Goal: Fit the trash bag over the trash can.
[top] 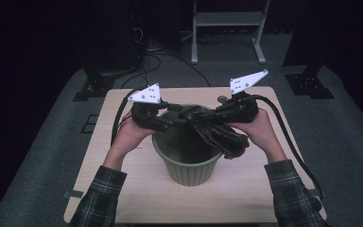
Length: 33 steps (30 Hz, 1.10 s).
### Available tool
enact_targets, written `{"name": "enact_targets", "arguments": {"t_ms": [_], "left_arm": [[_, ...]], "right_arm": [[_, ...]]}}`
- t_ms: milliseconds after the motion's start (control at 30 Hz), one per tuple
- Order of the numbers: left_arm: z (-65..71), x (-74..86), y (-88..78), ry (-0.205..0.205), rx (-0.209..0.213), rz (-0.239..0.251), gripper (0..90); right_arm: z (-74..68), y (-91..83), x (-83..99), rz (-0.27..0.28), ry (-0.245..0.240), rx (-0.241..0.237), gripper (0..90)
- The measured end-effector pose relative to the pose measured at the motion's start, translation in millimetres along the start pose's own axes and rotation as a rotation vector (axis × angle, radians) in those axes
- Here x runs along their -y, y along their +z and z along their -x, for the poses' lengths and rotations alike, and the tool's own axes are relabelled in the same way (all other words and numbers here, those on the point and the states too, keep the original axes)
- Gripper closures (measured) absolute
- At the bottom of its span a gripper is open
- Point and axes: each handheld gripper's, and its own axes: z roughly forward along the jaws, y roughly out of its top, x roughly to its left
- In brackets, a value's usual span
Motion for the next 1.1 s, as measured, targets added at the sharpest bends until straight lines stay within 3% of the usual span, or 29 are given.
{"name": "enact_targets", "arguments": {"t_ms": [100, 233, 267, 333, 600, 700, 800, 833, 967, 1100], "left_arm": [[-0.7, -0.1, 5.5, 0.013, 0.019, -0.028, 59.7], [-1.3, 0.6, 4.7, -0.005, 0.017, -0.057, 88.3], [-1.9, 1.1, 3.1, -0.018, 0.018, -0.052, 89.6], [-2.7, 2.3, -0.7, -0.026, 0.01, -0.052, 89.7], [-6.5, 11.9, -19.4, -0.061, -0.034, -0.045, 89.7], [-7.2, 17.6, -25.2, -0.072, -0.041, -0.044, 89.7], [-6.4, 20.2, -27.7, -0.069, -0.041, -0.046, 88.6], [-5.2, 20.1, -28.1, -0.067, -0.059, -0.045, 79.9], [-0.5, 14.4, -33.8, -0.042, -0.075, -0.028, 64.8], [4.5, -0.6, -39.6, 0.007, -0.082, -0.01, 62.4]], "right_arm": [[-0.4, 1.4, 0.3, 0.002, -0.004, -0.011, 87.7], [-0.2, 2.5, 0.6, 0.0, 0.006, 0.0, 69.9], [0.0, 2.4, 0.8, -0.005, 0.011, 0.005, 65.1], [-0.3, 1.6, 1.3, -0.024, 0.015, 0.026, 57.7], [-1.2, -4.5, 7.2, -0.046, 0.019, 0.041, 55.6], [2.1, -7.5, 13.3, -0.063, 0.029, 0.045, 65.9], [1.8, -6.4, 14.6, -0.08, 0.016, 0.039, 87.1], [1.7, -6.1, 14.4, -0.085, 0.006, 0.044, 89.9], [4.1, -4.5, 14.8, -0.114, 0.019, 0.067, 90.0], [4.1, -1.9, 15.7, -0.141, 0.017, 0.068, 90.0]]}}
